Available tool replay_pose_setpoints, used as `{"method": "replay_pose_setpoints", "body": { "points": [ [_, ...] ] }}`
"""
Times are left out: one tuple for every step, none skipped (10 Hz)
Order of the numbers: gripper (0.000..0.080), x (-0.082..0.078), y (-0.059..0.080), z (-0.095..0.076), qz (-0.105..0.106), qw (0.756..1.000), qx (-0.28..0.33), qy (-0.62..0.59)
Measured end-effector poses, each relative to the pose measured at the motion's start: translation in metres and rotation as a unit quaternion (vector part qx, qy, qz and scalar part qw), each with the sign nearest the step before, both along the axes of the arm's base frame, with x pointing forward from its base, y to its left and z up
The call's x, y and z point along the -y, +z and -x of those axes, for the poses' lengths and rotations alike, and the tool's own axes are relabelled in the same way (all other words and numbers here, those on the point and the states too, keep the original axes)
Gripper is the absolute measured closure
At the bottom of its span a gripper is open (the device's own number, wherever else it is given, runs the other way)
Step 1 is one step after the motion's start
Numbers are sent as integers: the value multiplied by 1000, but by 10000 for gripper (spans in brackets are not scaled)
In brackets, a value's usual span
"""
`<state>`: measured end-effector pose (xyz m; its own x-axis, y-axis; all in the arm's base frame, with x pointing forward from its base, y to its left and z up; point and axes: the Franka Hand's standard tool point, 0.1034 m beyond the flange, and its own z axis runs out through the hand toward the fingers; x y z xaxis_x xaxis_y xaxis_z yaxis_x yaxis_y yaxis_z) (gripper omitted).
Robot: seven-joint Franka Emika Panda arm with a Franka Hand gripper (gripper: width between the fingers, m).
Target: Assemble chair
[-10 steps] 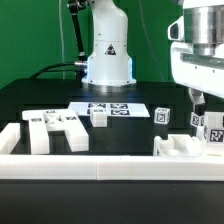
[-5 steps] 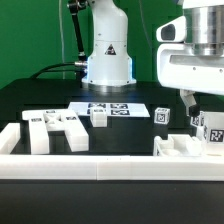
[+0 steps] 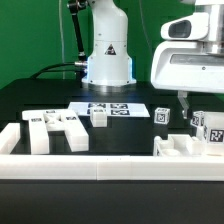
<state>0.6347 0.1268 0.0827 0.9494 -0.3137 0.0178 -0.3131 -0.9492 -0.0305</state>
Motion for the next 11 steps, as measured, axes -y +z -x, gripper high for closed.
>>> {"method": "replay_pose_setpoints", "body": {
  "points": [
    [150,1,0,0,1,999,1,44],
    [150,3,0,-1,3,997,2,81],
    [173,4,0,-1,3,995,2,97],
    [173,4,0,-1,3,995,2,97],
    [345,4,0,-1,3,996,2,90],
    [513,4,0,-1,2,996,2,86],
    [513,4,0,-1,2,996,2,86],
    [511,3,0,-1,2,997,2,74],
    [511,3,0,-1,0,999,1,33],
    [511,3,0,-1,-1,1000,0,-7],
    [511,2,0,-1,-4,999,-2,-42]
  ]
}}
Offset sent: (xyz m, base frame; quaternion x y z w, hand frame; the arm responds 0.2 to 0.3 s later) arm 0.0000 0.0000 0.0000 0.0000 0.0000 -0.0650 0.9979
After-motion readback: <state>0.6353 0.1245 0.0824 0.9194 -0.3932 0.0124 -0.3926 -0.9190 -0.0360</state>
